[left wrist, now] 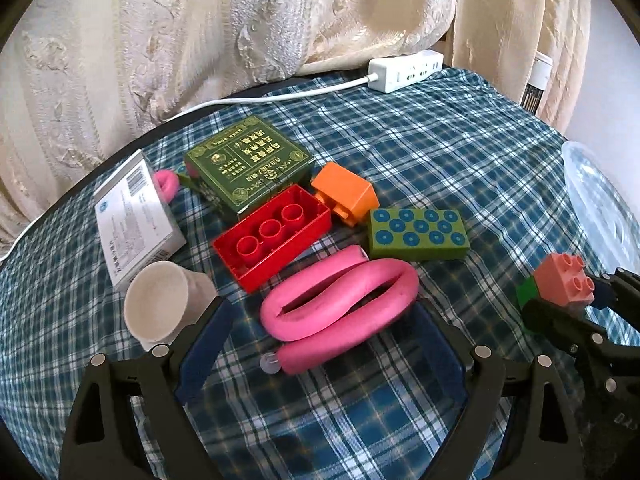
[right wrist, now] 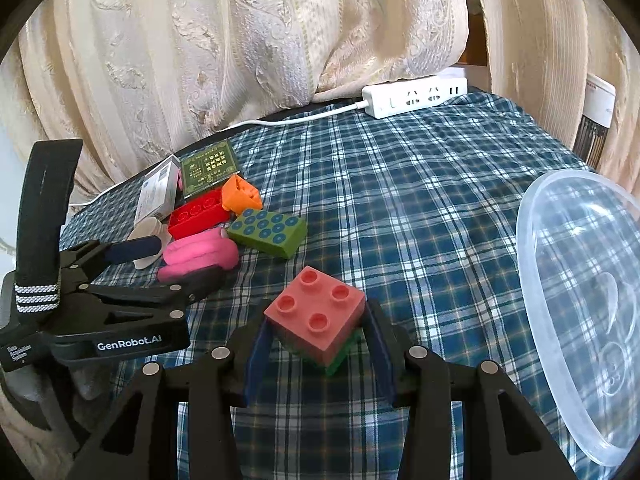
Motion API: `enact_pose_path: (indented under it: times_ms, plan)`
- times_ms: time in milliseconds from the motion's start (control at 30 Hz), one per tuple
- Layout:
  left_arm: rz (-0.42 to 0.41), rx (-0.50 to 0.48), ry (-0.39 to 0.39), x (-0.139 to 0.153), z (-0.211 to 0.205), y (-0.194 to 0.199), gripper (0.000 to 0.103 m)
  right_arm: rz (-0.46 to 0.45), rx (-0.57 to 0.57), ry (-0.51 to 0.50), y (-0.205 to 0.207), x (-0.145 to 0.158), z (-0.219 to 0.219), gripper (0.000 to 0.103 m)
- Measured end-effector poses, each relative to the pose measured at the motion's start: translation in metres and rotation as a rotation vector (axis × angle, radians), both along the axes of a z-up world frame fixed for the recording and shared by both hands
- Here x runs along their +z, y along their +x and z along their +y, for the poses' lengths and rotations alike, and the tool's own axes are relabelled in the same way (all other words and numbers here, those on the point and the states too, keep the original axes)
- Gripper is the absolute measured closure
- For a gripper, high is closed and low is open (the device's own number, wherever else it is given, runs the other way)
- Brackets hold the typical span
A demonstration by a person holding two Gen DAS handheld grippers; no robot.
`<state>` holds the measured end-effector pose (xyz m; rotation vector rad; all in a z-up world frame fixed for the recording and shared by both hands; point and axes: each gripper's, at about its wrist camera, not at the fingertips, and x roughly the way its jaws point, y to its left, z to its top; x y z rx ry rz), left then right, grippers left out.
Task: Organize objects
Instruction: 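Carry the pink duplo brick toward the clear bowl with right while left grasps the pink foam tube, then lower the brick into the bowl and open right while left drops the foam tube in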
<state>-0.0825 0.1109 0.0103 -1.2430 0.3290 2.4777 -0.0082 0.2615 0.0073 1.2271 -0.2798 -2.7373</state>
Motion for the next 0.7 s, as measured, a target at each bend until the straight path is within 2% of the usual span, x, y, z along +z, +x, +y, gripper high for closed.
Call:
enact_pose_path:
  times_ms: [100,167,200,467,700]
  plan:
    - [-0.014,-0.002,0.011,-0.002,0.001,-0.003,0.013,-0.004,-0.001,-0.002,-0.001,0.000,0.000,0.056]
    - [-0.021,-0.007,0.032,-0.001,-0.001,-0.004,0.026,-0.008,-0.002,-0.002,-0.001,0.000,0.000,0.056]
    - [-0.025,-0.008,0.040,-0.001,-0.001,-0.004,0.027,-0.009,-0.002,-0.001,-0.001,0.000,0.000,0.056]
    - [-0.027,0.011,0.062,0.002,-0.004,0.001,0.028,-0.013,-0.008,-0.005,-0.002,0.000,0.000,0.056]
    - [0.002,0.052,0.096,0.019,-0.014,0.019,0.028,0.005,-0.018,-0.023,0.000,0.002,0.003,0.057]
